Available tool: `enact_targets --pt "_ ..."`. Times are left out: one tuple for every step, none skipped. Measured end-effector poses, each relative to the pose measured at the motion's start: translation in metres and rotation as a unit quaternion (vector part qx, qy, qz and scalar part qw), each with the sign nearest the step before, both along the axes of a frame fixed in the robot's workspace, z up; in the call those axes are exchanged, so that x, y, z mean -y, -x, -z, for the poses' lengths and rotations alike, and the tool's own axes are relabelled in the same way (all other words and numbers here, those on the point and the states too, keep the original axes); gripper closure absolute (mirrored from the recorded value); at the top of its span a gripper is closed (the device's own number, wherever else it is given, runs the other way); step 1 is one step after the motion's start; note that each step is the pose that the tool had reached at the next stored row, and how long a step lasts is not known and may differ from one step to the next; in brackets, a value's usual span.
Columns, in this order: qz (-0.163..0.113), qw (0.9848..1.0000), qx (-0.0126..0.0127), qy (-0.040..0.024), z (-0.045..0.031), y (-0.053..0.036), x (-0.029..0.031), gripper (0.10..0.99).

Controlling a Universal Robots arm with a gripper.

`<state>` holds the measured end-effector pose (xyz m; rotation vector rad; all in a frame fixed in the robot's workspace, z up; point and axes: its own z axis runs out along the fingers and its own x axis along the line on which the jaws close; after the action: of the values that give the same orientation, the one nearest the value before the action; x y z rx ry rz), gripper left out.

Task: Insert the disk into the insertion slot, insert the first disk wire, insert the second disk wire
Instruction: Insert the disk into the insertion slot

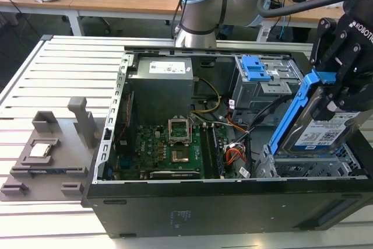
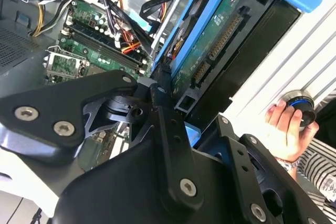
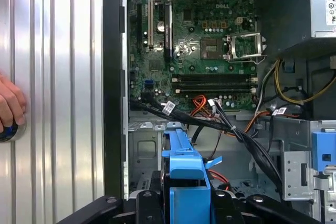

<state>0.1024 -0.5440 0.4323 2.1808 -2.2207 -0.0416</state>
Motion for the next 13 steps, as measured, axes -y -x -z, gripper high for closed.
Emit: enact_targets --pt "0.000 1.0000 0.0000 0.0000 0.0009 0.0000 0.0000 0.725" --pt "0.000 1.0000 0.0000 0.0001 0.0017 0.0000 -0.0001 0.725" --pt "0.000 1.0000 0.0000 0.0001 0.0031 0.0000 -0.0001 0.725" --pt "0.000 1.0000 0.0000 0.0001 0.0041 0.0000 -0.0001 0.725" --pt "0.000 1.0000 0.0000 0.0002 0.0054 0.0000 0.0000 0.725" --pt "0.000 1.0000 -0.0001 0.0002 0.0067 0.0000 0.0000 0.725" --pt "0.000 1.0000 0.0000 0.0003 0.0085 0.0000 0.0000 0.725" --pt "0.000 1.0000 0.0000 0.0003 0.0107 0.0000 0.0000 0.725" --pt "0.000 1.0000 0.0000 0.0003 0.0132 0.0000 0.0000 0.725" --pt "0.000 1.0000 0.0000 0.0003 0.0152 0.0000 0.0001 0.725" --pt "0.000 1.0000 0.0000 0.0002 0.0176 0.0000 0.0001 0.725" --pt "0.000 1.0000 0.0000 0.0004 0.0192 0.0000 0.0001 0.725" --pt "0.000 1.0000 0.0000 0.0003 0.0214 -0.0001 0.0002 0.725"
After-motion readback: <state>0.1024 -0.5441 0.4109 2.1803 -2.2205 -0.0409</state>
